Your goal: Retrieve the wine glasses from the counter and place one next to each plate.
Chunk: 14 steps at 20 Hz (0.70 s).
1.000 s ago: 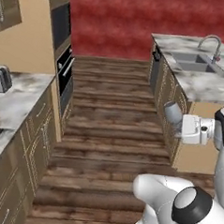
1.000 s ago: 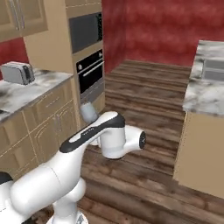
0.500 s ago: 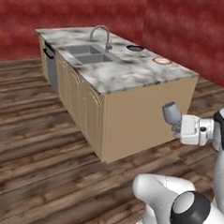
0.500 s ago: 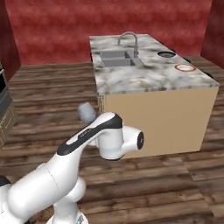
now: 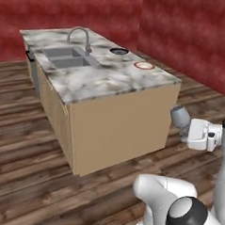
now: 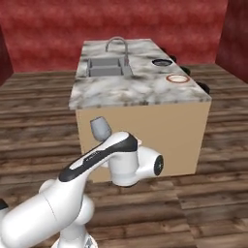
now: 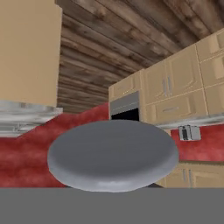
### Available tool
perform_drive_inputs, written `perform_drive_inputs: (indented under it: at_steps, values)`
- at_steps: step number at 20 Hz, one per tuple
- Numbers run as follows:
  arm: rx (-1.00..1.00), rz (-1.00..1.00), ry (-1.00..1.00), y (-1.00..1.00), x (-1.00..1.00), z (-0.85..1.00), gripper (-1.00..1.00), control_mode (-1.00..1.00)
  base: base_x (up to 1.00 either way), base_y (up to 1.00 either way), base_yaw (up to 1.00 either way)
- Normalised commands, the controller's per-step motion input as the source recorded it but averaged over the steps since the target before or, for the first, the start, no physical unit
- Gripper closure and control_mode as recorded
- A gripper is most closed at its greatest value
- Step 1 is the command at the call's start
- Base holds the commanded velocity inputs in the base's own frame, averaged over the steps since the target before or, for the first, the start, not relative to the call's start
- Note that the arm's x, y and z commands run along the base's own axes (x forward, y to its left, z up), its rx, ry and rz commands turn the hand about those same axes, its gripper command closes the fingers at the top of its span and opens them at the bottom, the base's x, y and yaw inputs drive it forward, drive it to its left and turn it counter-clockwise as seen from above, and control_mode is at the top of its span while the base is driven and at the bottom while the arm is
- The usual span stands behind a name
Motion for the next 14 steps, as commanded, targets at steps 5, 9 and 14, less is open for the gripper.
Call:
perform_drive_inputs:
  at_steps: [5, 9, 14]
  values:
    - [0.00, 0.00, 0.00, 0.00, 0.00, 0.00, 1.00, 1.00, 1.00, -1.00, 0.14]
    - [0.00, 0.00, 0.00, 0.00, 0.00, 0.00, 1.00, 1.00, 1.00, -1.00, 0.16]
    - [0.00, 0.00, 0.00, 0.00, 0.00, 0.00, 1.00, 1.00, 0.96, -1.00, 0.14]
